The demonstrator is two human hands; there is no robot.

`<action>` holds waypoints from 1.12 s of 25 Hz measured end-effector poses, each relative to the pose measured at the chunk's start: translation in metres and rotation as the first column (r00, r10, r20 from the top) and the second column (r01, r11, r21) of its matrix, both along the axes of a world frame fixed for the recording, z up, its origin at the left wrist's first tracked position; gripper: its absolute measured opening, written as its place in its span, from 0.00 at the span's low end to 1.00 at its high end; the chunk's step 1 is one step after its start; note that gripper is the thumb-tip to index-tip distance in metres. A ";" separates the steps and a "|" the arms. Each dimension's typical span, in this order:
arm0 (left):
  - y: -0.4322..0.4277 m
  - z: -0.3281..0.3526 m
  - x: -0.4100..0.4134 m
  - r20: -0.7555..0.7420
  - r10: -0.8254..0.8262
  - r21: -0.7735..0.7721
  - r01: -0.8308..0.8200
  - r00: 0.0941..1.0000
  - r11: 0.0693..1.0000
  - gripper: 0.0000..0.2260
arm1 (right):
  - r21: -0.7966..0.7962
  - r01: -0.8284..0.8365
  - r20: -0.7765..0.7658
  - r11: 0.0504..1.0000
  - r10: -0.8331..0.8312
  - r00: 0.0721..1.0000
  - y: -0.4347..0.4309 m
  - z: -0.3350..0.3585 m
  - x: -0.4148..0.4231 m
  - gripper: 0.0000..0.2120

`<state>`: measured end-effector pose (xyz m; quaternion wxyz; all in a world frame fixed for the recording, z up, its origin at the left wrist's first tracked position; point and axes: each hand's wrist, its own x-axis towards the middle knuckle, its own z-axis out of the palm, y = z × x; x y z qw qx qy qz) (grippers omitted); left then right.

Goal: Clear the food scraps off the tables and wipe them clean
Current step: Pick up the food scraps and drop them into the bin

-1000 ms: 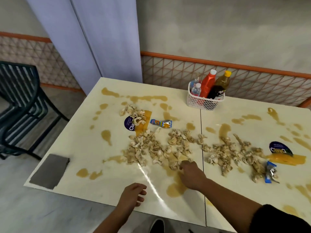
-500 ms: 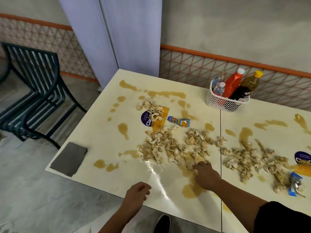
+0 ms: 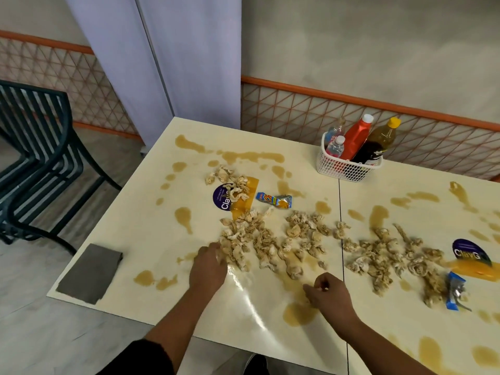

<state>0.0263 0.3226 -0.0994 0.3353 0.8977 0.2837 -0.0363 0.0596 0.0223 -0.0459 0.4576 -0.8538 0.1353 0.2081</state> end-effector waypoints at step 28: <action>-0.094 0.102 -0.009 0.009 0.148 -0.900 -0.057 0.989 0.432 0.14 | 0.503 -0.134 -0.179 0.854 0.254 0.950 0.024 0.088 -0.029 0.26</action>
